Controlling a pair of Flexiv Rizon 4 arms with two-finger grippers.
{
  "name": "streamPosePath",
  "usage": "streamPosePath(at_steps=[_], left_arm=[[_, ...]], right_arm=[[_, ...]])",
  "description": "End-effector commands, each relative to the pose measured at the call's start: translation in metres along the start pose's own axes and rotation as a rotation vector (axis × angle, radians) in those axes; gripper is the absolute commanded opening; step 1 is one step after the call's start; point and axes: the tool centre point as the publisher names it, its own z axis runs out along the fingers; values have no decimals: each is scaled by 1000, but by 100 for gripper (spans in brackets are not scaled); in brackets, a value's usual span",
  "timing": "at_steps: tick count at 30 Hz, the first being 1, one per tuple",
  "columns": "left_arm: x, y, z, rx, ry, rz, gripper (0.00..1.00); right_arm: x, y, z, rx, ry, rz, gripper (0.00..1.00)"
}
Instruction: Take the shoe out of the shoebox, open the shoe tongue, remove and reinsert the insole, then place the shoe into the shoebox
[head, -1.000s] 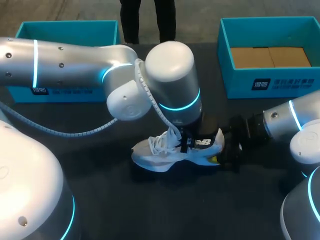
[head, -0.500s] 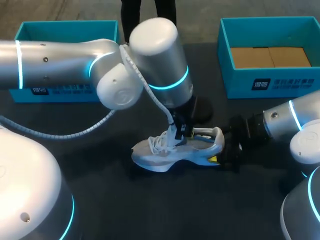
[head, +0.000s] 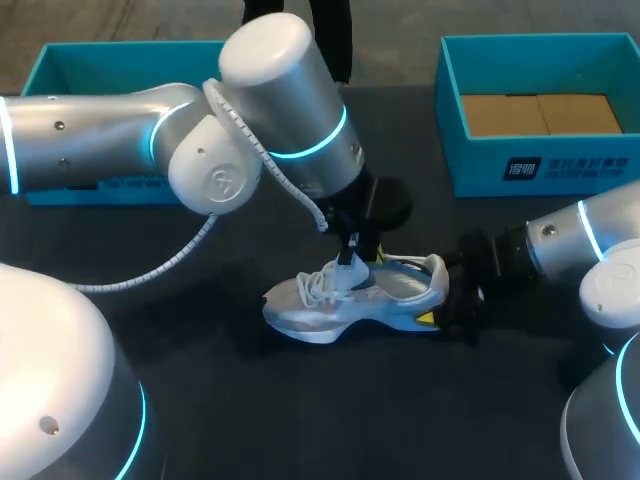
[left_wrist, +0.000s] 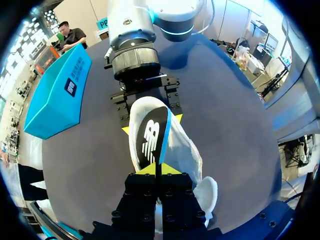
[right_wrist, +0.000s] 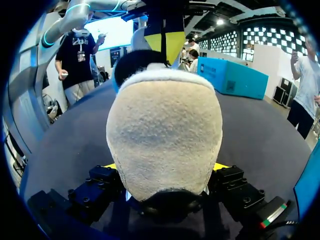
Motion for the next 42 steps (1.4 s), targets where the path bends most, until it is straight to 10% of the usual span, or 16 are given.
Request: streamPosePath(at_steps=[1, 26, 28, 42], left_arm=[[6, 9, -8, 21, -14, -5, 0], [-1, -21, 5, 124, 22, -8, 0], [0, -21, 5, 121, 32, -7, 48], [5, -32, -22, 173, 25, 49, 58]], right_arm=[[0, 1, 2, 6, -1, 1, 0], [0, 1, 2, 6, -1, 1, 0], [0, 1, 2, 6, -1, 1, 0], [0, 1, 2, 6, -1, 1, 0]])
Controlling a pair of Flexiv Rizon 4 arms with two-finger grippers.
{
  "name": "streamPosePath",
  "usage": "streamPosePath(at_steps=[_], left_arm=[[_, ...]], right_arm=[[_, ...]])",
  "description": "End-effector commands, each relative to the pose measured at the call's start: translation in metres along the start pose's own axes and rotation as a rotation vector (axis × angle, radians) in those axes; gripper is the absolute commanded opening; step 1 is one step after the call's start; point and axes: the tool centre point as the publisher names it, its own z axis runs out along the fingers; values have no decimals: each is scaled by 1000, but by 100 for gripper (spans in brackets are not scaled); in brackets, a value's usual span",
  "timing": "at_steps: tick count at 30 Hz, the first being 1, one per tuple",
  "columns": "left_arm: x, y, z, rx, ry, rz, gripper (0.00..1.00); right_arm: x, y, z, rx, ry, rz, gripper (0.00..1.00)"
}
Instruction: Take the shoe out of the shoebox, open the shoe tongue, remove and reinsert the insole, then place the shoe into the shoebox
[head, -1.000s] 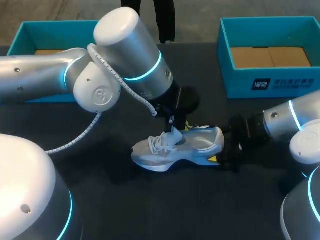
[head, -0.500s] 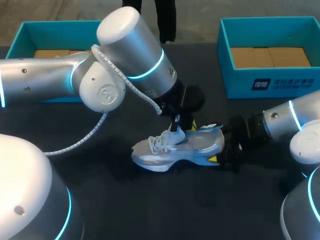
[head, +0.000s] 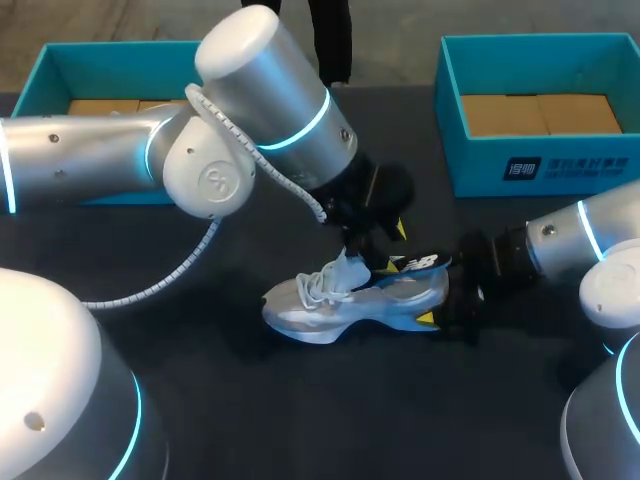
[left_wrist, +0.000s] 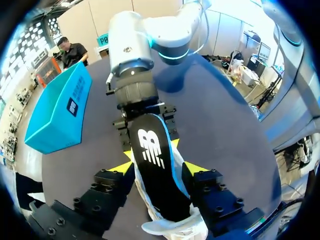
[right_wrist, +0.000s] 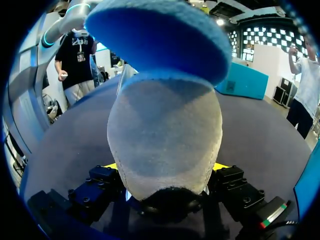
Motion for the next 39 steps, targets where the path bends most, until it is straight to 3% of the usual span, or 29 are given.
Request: streamPosePath(at_steps=[1, 19, 22, 33, 39], left_arm=[[6, -1, -13, 7, -4, 19, 55], [19, -22, -31, 16, -20, 99, 54], [23, -24, -33, -16, -58, 104, 55], [31, -13, -27, -98, -310, 68, 69], [31, -7, -20, -85, -392, 36, 87]], right_arm=[[0, 1, 2, 6, 0, 1, 0], [0, 1, 2, 6, 0, 1, 0], [0, 1, 2, 6, 0, 1, 0], [0, 1, 2, 6, 0, 1, 0], [0, 1, 2, 6, 0, 1, 0]])
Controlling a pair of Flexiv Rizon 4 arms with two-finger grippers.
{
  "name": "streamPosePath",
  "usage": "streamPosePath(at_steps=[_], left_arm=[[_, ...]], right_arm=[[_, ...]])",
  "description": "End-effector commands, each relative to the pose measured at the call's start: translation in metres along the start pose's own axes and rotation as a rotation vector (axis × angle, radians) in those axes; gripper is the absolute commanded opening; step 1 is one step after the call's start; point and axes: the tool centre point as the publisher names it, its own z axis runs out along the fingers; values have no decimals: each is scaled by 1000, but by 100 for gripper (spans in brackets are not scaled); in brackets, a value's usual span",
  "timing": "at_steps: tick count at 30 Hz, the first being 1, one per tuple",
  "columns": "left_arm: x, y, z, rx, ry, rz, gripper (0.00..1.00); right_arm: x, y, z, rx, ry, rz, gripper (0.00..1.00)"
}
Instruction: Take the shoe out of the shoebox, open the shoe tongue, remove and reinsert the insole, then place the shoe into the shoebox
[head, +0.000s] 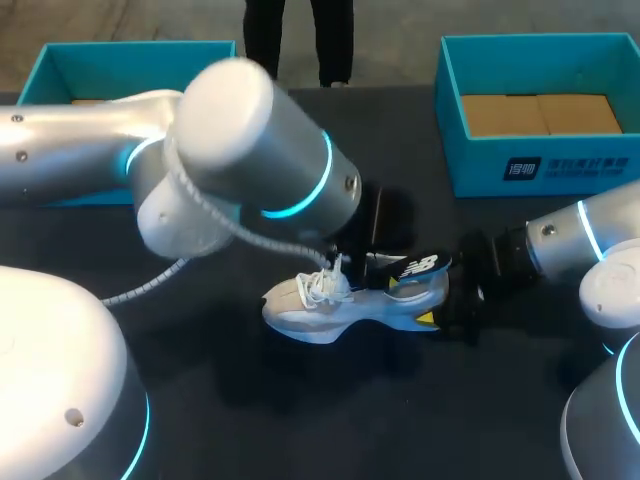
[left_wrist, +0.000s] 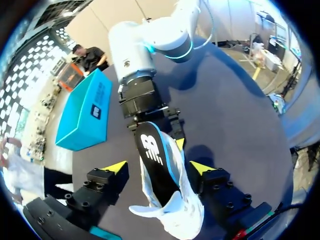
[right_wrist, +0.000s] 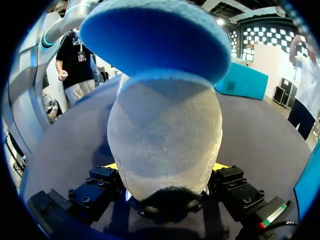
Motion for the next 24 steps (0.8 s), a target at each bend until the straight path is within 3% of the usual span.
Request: streamPosePath(at_steps=[1, 12, 15, 17, 24], left_arm=[[8, 7, 6, 5, -91, -7, 90], [11, 6, 21, -11, -138, -27, 85], [10, 4, 29, -22, -140, -32, 89], [10, 2, 33, -26, -97, -31, 100], [10, 2, 33, -26, -97, -31, 100]], right_arm=[[0, 1, 2, 6, 0, 1, 0], [0, 1, 2, 6, 0, 1, 0], [0, 1, 2, 6, 0, 1, 0], [0, 1, 2, 6, 0, 1, 0], [0, 1, 2, 6, 0, 1, 0]])
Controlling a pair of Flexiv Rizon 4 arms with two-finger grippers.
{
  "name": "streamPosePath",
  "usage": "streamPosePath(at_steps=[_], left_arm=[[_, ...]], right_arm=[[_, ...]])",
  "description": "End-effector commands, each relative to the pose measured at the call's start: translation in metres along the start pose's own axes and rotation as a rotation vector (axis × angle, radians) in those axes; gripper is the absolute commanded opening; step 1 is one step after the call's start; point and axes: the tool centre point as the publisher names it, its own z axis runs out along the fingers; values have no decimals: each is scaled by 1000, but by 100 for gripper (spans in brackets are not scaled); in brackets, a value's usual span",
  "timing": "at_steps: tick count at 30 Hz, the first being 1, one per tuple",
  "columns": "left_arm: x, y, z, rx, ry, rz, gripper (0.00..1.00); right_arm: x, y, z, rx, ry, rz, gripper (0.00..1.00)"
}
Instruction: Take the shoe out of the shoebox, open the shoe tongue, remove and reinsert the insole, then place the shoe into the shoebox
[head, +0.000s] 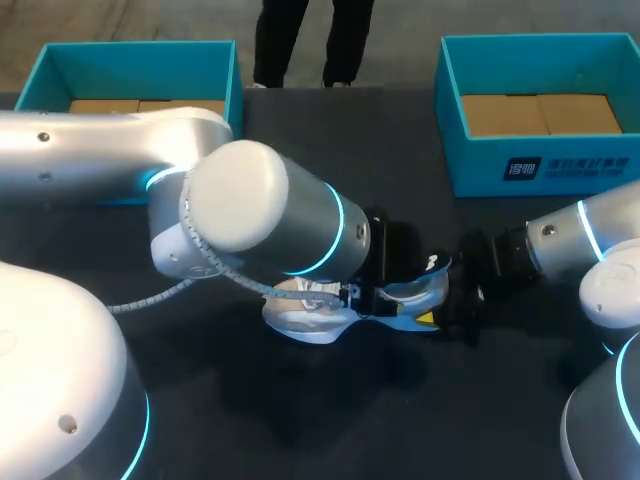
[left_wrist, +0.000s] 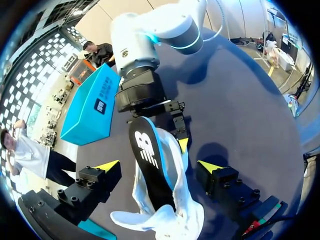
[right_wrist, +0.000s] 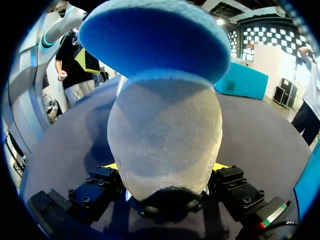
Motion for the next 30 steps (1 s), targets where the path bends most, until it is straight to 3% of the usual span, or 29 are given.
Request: streamPosePath(at_steps=[1, 9, 13, 20, 21, 22, 24, 30], left_arm=[[-1, -1, 3, -1, 6, 0, 100], [-1, -1, 3, -1, 6, 0, 100], [1, -5, 9, 23, -84, -11, 100], [3, -5, 18, 24, -140, -37, 100], [2, -5, 20, 14, -136, -41, 78], [2, -5, 22, 13, -139, -43, 64], [1, -5, 25, 11, -138, -53, 55], [-3, -9, 33, 1, -149, -73, 54]], right_arm=[[0, 1, 2, 6, 0, 1, 0], [0, 1, 2, 6, 0, 1, 0], [0, 1, 2, 6, 0, 1, 0], [0, 1, 2, 6, 0, 1, 0], [0, 1, 2, 6, 0, 1, 0], [0, 1, 2, 6, 0, 1, 0], [0, 1, 2, 6, 0, 1, 0], [0, 1, 2, 6, 0, 1, 0]])
